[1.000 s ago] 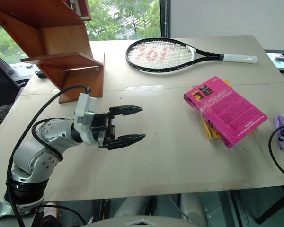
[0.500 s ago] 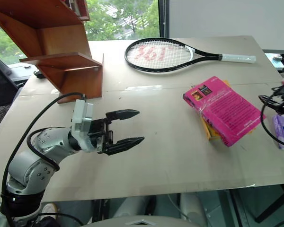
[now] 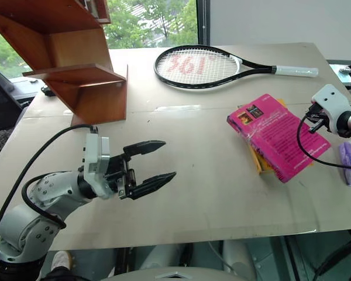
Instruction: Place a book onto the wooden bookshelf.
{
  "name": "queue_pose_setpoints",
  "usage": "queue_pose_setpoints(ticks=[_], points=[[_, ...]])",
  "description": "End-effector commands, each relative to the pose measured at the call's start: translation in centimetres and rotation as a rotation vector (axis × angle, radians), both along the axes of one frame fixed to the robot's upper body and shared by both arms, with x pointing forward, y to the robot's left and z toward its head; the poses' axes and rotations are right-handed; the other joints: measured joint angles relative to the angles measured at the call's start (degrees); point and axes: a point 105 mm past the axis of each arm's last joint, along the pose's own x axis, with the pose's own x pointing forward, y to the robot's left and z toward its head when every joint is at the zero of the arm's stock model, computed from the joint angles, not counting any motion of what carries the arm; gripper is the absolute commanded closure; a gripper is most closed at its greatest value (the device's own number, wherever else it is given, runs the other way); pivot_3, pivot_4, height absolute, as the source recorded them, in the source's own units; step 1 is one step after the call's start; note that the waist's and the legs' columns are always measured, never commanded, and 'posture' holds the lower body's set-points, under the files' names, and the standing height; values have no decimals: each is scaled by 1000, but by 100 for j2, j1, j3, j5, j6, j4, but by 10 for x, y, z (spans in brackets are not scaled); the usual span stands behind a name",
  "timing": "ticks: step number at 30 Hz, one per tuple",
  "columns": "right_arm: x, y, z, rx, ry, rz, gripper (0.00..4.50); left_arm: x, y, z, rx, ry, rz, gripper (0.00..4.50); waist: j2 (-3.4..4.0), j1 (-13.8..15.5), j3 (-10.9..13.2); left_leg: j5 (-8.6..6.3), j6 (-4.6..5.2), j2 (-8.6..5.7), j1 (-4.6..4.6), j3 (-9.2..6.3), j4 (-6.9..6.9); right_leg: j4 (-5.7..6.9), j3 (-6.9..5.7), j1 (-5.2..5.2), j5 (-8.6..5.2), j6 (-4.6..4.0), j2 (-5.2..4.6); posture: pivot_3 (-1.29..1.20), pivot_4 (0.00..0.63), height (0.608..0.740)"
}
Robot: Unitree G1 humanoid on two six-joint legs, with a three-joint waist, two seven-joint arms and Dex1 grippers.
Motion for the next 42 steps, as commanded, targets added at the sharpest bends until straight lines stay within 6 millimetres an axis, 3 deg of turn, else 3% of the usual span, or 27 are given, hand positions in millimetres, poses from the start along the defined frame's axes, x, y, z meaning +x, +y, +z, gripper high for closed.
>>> queue_pose_setpoints(ticks=[1, 10, 13, 22, 26, 31, 33, 37, 42], points=[[10, -2, 7, -29, 14, 7, 4467, -3, -2, 13, -1, -71, -3, 0, 0, -14, 0, 0, 0, 0, 0, 1, 0, 0, 0, 0, 0, 0, 0, 0, 150, 740], [5, 9, -27, -51, 319, 96, 4467, -1, 0, 18, 7, -89, 4, 0, 0, -23, 0, 0, 0, 0, -1, 1, -3, -5, 1, -2, 0, 0, 0, 0, 150, 740], [4, 28, -33, 33, 373, 172, 4467, -2, 4, 16, 11, -81, 23, 0, 1, -44, 0, 0, 0, 0, -1, 1, -4, -5, 2, -3, 0, 0, 0, 0, 150, 740], [17, 81, -36, 166, 328, 288, 4467, -9, 17, 12, 35, -63, 70, 0, 0, -202, -2, 0, -1, 4, 9, 12, -2, 14, 20, -6, 1, -1, 7, 0, 150, 740], [11, 105, -38, 196, 336, 349, 4467, -17, 28, 10, 56, -45, 98, 0, 1, -178, -2, -1, -2, 6, 10, 10, -3, 18, 21, -9, 1, -1, 10, 0, 150, 740], [1, 117, -42, 198, 331, 366, 4467, -26, 36, 9, 80, -26, 102, 0, 1, -124, -2, -1, -1, 4, 7, 8, 0, 17, 19, -8, 1, -1, 7, 0, 150, 740], [0, 117, -41, 202, 308, 349, 4467, -29, 37, 10, 82, -20, 100, 0, 2, -116, -2, -1, -1, 4, 7, 7, -1, 16, 17, -8, 0, -2, 6, 0, 150, 740], [2, 86, -14, 208, 191, 267, 4467, -29, 39, 10, 74, -23, 130, 0, 6, -67, 1, -1, -1, 3, 7, 8, -1, 17, 18, -8, 1, -1, 5, 0, 150, 740], [-11, 56, 17, 177, 115, 243, 4467, -21, 44, 13, 36, -81, 160, 0, 18, 22, 9, -2, 0, 2, 3, 5, -3, 7, 9, -8, 0, -2, 2, 0, 150, 740]])
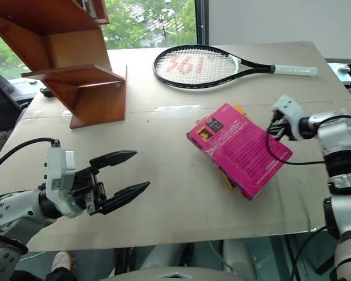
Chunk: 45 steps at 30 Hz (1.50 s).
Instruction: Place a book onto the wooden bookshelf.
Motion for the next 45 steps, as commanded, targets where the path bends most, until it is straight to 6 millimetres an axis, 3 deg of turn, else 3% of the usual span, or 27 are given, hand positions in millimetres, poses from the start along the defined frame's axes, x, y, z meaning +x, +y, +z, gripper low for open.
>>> queue_pose_setpoints(ticks=[1, 12, 34, 39, 43, 44, 45], points=[[-10, -9, 29, -14, -84, 23, 4467, -2, 2, 4, -8, -5, -43, 0, 0, -1, 0, 0, 0, 1, -1, -1, 0, -1, -2, 0, 0, 0, 0, 0, 150, 740], [-62, 8, 1, -29, 36, 97, 4467, -16, 8, -7, 27, 150, -167, 0, 2, -37, 0, -4, 6, 3, -4, 2, 3, -1, 1, 0, 0, 0, 0, 0, 150, 740], [-82, 54, 2, 28, 9, 117, 4467, -18, 4, -18, 45, 178, -204, 0, 0, 20, 0, -4, 6, 3, -4, -1, 3, -5, -3, 2, 0, 1, 0, 0, 150, 740], [-83, 50, 4, 32, -22, 108, 4467, -14, 1, -19, 33, 173, -213, 0, 0, 70, 0, -4, 6, 2, -5, -1, 3, -5, -4, 2, 0, 1, 0, 0, 150, 740], [-83, 21, 25, 56, -190, 86, 4467, 1, -1, -22, 15, 152, -163, 0, 0, 125, 1, -4, 6, 2, -6, -4, 3, -9, -8, 4, 0, 1, -2, 0, 150, 740], [-91, 14, 28, 79, -205, 113, 4467, 5, -3, -24, 16, 155, -151, 0, 0, 155, 0, -4, 7, 1, -6, -6, 4, -10, -11, 7, 0, 1, -3, 0, 150, 740], [-99, 6, 28, 99, -214, 127, 3973, 8, -6, -27, 9, 163, -147, 0, -1, 178, 0, -4, 7, -1, -6, -14, 6, -15, -19, 13, 0, 1, -5, 0, 150, 740]])
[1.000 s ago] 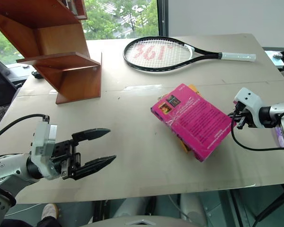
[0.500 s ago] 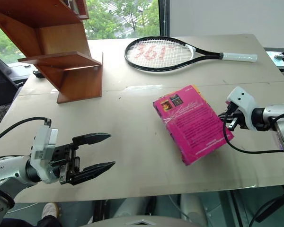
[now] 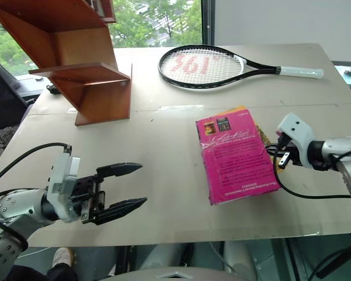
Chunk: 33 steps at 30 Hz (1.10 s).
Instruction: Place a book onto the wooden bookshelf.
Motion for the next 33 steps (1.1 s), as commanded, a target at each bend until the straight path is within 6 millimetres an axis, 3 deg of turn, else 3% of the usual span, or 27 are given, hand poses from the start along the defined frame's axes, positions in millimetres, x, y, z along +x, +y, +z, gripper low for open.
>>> queue_pose_setpoints(ticks=[1, 4, 8, 9, 12, 15, 21, 26, 30, 33], points=[[-21, -25, 26, 56, -128, 56, 3587, 9, -6, -7, -17, 9, 32, 0, -3, 41, -2, 0, 1, -1, 0, -8, 1, -6, -9, 6, 0, 0, 0, 0, 150, 740], [-44, -32, 32, 104, -137, 110, 2295, 22, -5, -7, -6, 5, 41, 0, -2, 37, -2, -1, 2, 1, 0, -19, -3, -15, -19, 9, 0, 0, 2, 0, 150, 740], [-69, -29, 47, 180, -99, 206, 231, 38, 3, -10, 41, 84, 52, 0, 2, -45, -3, 0, 0, 3, 4, -16, 2, 3, -19, 9, 0, 0, 4, 0, 150, 740], [-73, -30, 47, 205, -93, 213, 64, 41, 6, -13, 46, 121, 60, 0, 2, -53, -3, 0, 1, 3, 6, -14, 2, 5, -19, 10, 0, 0, 4, 0, 150, 740], [-85, -29, 42, 268, -83, 219, 64, 45, 4, -16, -48, 334, 61, 0, -3, -55, -2, -1, 2, 3, 19, -8, 0, 5, -19, 21, 0, 0, 5, 0, 150, 740], [-96, -22, 51, 353, -134, 237, 64, 43, -6, -12, -159, 537, 14, 0, -3, -43, -2, -1, 2, 3, 13, -21, 5, 6, -19, 20, 0, 1, 3, 0, 150, 740], [-104, -27, 46, 323, -143, 211, 64, 65, -24, -28, -321, 860, 44, 0, -12, -37, -7, -1, 1, -1, 14, -24, 19, 21, -20, 21, 0, 1, 0, 0, 150, 740], [-102, -23, 47, 334, -166, 201, 64, 84, -46, -42, -396, 1010, 91, 0, -14, -34, -9, 0, 0, -3, 20, -14, 25, 31, -4, 18, 0, 1, 0, 0, 150, 740], [-104, -17, 47, 328, -181, 211, 64, 99, -83, -53, -435, 1124, 79, 0, -18, 8, -13, 0, -2, -4, 18, -18, 35, 37, -7, 20, 0, 2, 0, 0, 150, 740], [-104, -13, 47, 325, -187, 220, 64, 103, -97, -56, -433, 1157, 72, 0, -24, 3, -15, 0, -2, -7, 13, -17, 46, 37, -5, 21, 2, 4, -1, 0, 150, 740]])
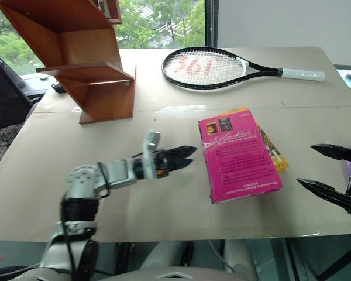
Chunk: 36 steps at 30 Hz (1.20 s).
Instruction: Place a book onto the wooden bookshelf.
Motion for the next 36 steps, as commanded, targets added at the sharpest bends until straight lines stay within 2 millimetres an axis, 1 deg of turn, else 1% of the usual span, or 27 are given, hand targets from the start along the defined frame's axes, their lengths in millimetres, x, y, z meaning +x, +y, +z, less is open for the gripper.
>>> queue_pose_setpoints(ticks=[1, 4, 7, 9, 14, 18, 19, 20, 22, 24, 25, 26, 27, 32, 34, 36], points=[[-2, 7, 7, -9, -52, 22, 64, 6, -11, 3, -22, 19, -5, 0, -2, -19, -2, 0, -1, 0, 0, 1, 0, 0, 3, -1, 0, 0, 1, 0, 150, 740], [2, 12, 9, -12, -70, 53, 64, 11, -24, 1, -39, 54, -14, 0, -2, -18, -2, 0, -1, 0, 1, 2, 1, 1, 3, -1, 0, 1, 1, 0, 150, 740], [6, 18, 10, -24, -75, 92, 64, 17, -30, -1, -35, 72, -7, 0, -2, -21, -2, 0, -1, 0, 0, 3, 12, 4, 3, 1, 3, 5, 2, 0, 150, 740], [8, 22, 13, -23, -92, 124, 64, 18, -35, 0, -44, 76, -28, 0, -2, -19, -3, 0, -1, 0, 0, 3, 15, 6, 4, 1, 3, 6, 3, 0, 150, 740], [13, 34, 17, -49, -120, 196, 64, 18, -42, 0, -55, 89, -48, 0, -3, -16, -2, 0, -1, -2, -2, 3, 21, 6, 3, 2, 4, 8, 1, 0, 150, 740], [15, 38, 20, -44, -128, 225, 64, 16, -44, -2, -59, 93, -59, 0, -3, 6, -2, 0, -1, -2, -4, -2, 23, 6, -2, 2, 5, 8, 0, 0, 150, 740], [17, 39, 20, -42, -129, 230, 0, 16, -44, -1, -68, 96, -61, 506, -3, 9, -2, 0, -1, -2, -4, -2, 23, 6, -3, 2, 5, 8, 0, 0, 150, 740], [17, 40, 21, -40, -130, 233, 0, 16, -44, -1, -75, 98, -62, 713, -3, 11, -2, 0, -1, -2, -4, -2, 23, 6, -3, 2, 5, 8, 0, 0, 150, 740], [20, 40, 21, -35, -133, 236, 0, 17, -41, 2, -87, 92, -50, 1597, -3, 17, -2, 0, -1, -3, -5, -1, 26, 6, -1, 2, 5, 9, 0, 0, 150, 740], [21, 41, 21, -31, -137, 238, 0, 17, -35, 6, -100, 78, -34, 2574, -3, 19, -2, 0, -1, -3, -6, 0, 28, 6, 0, 1, 5, 9, 0, 0, 150, 740], [21, 42, 21, -28, -138, 238, 0, 17, -30, 7, -101, 72, -28, 3165, -3, 13, -2, -1, -2, -2, -6, -2, 27, 6, -2, 1, 5, 9, 1, 0, 150, 740], [22, 42, 20, -25, -139, 236, 0, 18, -26, 8, -103, 62, -19, 3622, -3, 7, -2, -1, -2, -1, -6, -2, 27, 6, -2, 1, 5, 9, 1, 0, 150, 740], [22, 42, 20, -23, -138, 235, 0, 18, -22, 11, -108, 50, -10, 3891, -3, 1, -2, -1, -3, -1, -6, -2, 26, 6, -1, 0, 5, 9, 2, 0, 150, 740], [25, 41, 17, -7, -142, 222, 0, 16, 8, 22, -103, -32, 51, 3890, -4, -57, -2, -2, -4, -1, -6, -2, 26, 6, 1, -1, 5, 9, 2, 0, 150, 740], [28, 42, 18, 3, -154, 219, 0, 16, 25, 34, -69, -129, 97, 3890, -5, -58, -1, -2, -4, -1, -6, -3, 27, 6, 0, -1, 5, 9, 2, 0, 150, 740], [33, 44, 20, 25, -174, 212, 0, 18, 49, 54, -11, -268, 180, 3890, -6, -63, 0, -2, -4, -1, -6, -3, 27, 6, 1, -1, 5, 9, 2, 0, 150, 740]])
